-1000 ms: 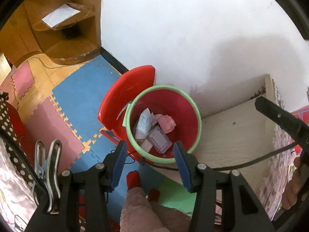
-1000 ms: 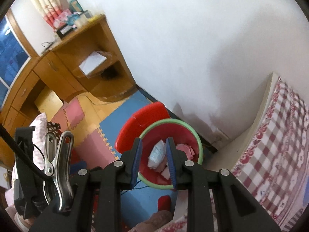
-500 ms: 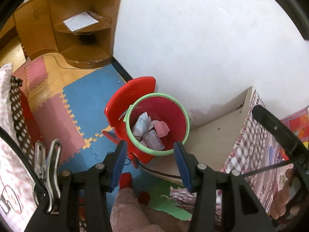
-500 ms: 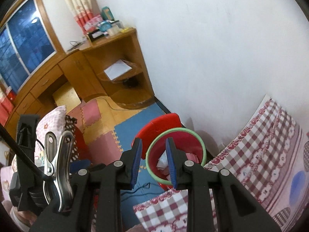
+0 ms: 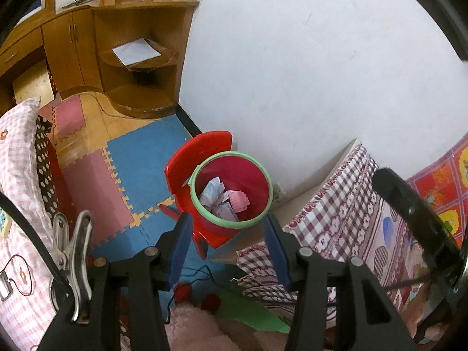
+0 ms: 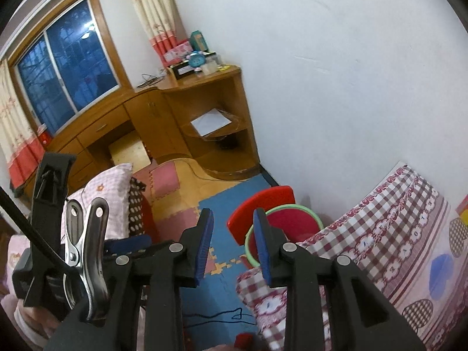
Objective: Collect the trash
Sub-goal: 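Move both tools back from the bucket to the trash on the bed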
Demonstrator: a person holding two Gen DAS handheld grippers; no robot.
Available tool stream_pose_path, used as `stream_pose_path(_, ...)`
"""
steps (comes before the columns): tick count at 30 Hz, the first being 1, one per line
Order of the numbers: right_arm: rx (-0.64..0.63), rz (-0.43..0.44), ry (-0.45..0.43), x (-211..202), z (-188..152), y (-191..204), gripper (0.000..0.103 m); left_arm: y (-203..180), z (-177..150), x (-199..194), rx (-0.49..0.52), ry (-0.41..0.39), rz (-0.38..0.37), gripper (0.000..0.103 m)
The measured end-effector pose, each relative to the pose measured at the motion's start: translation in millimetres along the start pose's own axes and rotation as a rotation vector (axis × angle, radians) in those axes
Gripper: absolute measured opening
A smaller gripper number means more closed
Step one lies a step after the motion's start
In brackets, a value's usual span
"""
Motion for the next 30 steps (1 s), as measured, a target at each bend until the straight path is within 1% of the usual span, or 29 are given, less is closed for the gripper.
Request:
stream_pose_path(3,-0.001,0.011,-0.003,-8,-2,8,0.032,4,-4,-10,0.001,-0.01,0.006,0.052)
stream_pose_path(8,0.045,-0.02,-0.016,-24,-10,8,0.032,2,-10,-22,0.036,-0.019,-0.009,0.052)
stream_pose_path(18,0.175,-0.143,-0.056,-69,-36,-11,0.032,-18,-33,-44,0.171,0.004,-0.09,0.052)
stream_pose_path(20,0.212,-0.169,-0.065,-78,-44,-17,0.032,-24,-38,-47,0.192,0.013,-0.127,0.052)
stream_pose_path(22,0.237,-0.197,-0.074,-87,-51,-23,0.032,-30,-43,-47,0.208,0.025,-0.157,0.052)
stream_pose_path(27,0.321,-0.258,-0.094,-112,-72,-39,0.032,-44,-57,-47,0.272,0.047,-0.191,0.052)
stream_pose_path(30,0.347,-0.299,-0.107,-127,-80,-49,0.032,-56,-64,-48,0.308,0.06,-0.216,0.052)
Point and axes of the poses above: each gripper's, at about its wrist camera, not at the fingertips, and x roughly the way its jaws point, y to its left, z to its top, the point moved 9 cm from there along x, roughly the way its jaws point, and after that the axes turned 2 degrees about -x, right-handed, at the moved point
